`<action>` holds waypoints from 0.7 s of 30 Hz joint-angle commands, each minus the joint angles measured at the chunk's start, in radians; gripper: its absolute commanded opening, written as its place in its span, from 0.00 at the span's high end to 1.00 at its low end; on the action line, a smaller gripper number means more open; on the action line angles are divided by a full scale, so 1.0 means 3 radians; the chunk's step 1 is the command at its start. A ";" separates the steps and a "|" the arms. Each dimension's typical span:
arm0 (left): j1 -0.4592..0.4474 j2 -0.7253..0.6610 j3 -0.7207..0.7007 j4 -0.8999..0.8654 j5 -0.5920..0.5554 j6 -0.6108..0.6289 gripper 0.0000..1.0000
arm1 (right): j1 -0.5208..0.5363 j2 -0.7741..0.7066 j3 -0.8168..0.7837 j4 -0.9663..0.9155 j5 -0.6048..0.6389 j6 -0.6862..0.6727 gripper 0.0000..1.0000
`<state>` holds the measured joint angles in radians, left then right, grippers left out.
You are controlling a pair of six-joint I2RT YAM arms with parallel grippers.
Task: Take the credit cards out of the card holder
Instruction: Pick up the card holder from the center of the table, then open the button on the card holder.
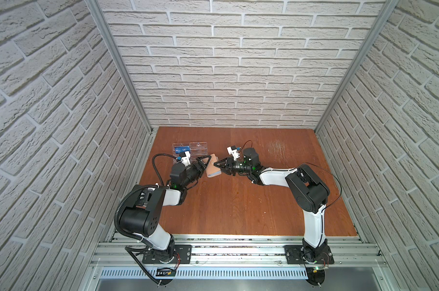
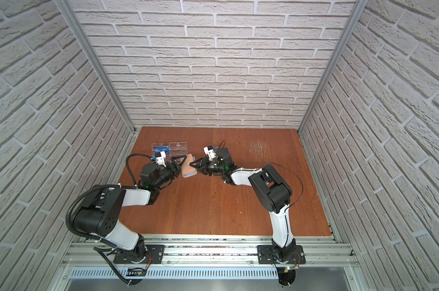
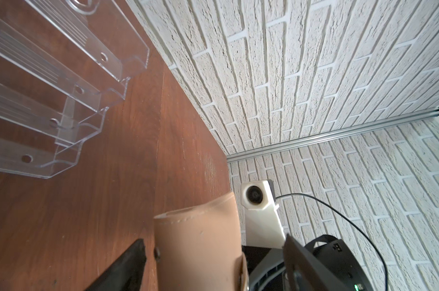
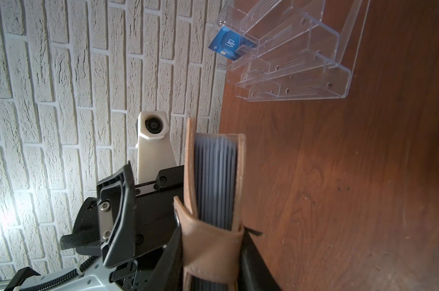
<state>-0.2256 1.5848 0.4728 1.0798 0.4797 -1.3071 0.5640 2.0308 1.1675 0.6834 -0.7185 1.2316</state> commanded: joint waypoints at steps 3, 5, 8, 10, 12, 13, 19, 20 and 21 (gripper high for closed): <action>-0.0043 -0.0047 0.0055 0.0376 -0.0012 -0.0035 0.20 | 0.0043 -0.0067 0.0183 0.0370 -0.0092 0.0045 0.94; -0.0055 -0.0049 0.0045 0.0418 -0.0028 -0.0045 0.25 | 0.0043 -0.0046 0.0198 0.0355 -0.0081 0.0030 0.94; -0.0066 -0.0058 0.0036 0.0450 -0.0043 -0.0056 0.34 | 0.0043 0.0002 0.0224 0.0389 -0.0087 0.0039 0.94; -0.0076 -0.0072 0.0026 0.0471 -0.0053 -0.0053 0.39 | 0.0044 0.0041 0.0244 0.0416 -0.0086 0.0057 0.94; -0.0076 -0.0101 0.0000 0.0471 -0.0077 -0.0047 0.42 | 0.0043 0.0076 0.0260 0.0417 -0.0085 0.0057 0.94; -0.0076 -0.0120 -0.0015 0.0467 -0.0092 -0.0037 0.42 | 0.0038 0.0093 0.0265 0.0420 -0.0087 0.0057 0.94; -0.0057 -0.0227 -0.0097 0.0421 -0.0174 0.0001 0.44 | 0.0027 0.0175 0.0232 0.0526 -0.0116 0.0098 0.94; -0.0050 -0.0240 -0.0103 0.0407 -0.0190 0.0001 0.44 | 0.0031 0.0180 0.0218 0.0545 -0.0121 0.0096 0.94; -0.0036 -0.0255 -0.0108 0.0399 -0.0206 0.0002 0.44 | 0.0031 0.0181 0.0201 0.0561 -0.0121 0.0105 0.94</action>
<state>-0.2413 1.5497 0.4484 1.1137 0.4301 -1.3281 0.5705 2.0727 1.2190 0.7616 -0.7540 1.2514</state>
